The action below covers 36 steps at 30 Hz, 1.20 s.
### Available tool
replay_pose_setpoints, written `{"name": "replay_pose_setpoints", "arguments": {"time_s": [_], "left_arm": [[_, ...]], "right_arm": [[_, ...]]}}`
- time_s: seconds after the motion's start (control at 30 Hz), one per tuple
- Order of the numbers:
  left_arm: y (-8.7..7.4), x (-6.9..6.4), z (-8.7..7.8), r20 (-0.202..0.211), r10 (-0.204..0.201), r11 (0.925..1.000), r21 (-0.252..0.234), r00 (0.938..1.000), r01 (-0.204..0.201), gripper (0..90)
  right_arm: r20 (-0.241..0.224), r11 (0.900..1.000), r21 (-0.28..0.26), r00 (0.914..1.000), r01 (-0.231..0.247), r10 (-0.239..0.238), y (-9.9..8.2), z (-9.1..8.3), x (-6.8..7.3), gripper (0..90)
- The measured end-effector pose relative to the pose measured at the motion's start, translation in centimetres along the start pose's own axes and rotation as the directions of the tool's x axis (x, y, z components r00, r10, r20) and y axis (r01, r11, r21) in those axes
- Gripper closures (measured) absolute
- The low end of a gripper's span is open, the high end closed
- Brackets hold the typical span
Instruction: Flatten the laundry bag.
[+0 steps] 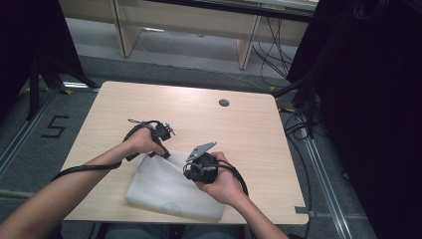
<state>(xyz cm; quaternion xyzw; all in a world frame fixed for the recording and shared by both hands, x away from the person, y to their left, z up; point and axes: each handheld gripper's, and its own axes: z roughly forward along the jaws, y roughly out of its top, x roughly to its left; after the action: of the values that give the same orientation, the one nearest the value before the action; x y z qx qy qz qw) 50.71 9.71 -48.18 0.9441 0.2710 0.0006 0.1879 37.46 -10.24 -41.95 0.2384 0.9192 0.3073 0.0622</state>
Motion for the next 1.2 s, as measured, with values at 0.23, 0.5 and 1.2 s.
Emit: {"name": "replay_pose_setpoints", "arguments": {"time_s": [0.23, 0.5, 1.2], "left_arm": [[0.5, -0.2, -0.5, -0.003, 0.011, 0.9996, -0.025, 0.9999, -0.011, 79.5], [0.4, -1.1, 0.0, 0.03, 0.04, 0.9991, 0.016, 0.9988, -0.04, 78.7], [0.8, -0.3, 0.3, 0.016, 0.017, 0.999, 0.04, 0.9997, -0.017, 84.2]], "right_arm": [[0.002, 1.0, -0.006, 1.0, -0.002, 0.002, -0.1, -0.2, 0.2, 90.0], [0.004, 1.0, -0.007, 1.0, -0.001, 0.001, 0.1, -0.3, 0.0, 90.0], [-0.076, 0.9908, -0.003, 0.9879, 0.135, -0.135, 1.3, -1.8, 4.6, 90.0]]}}
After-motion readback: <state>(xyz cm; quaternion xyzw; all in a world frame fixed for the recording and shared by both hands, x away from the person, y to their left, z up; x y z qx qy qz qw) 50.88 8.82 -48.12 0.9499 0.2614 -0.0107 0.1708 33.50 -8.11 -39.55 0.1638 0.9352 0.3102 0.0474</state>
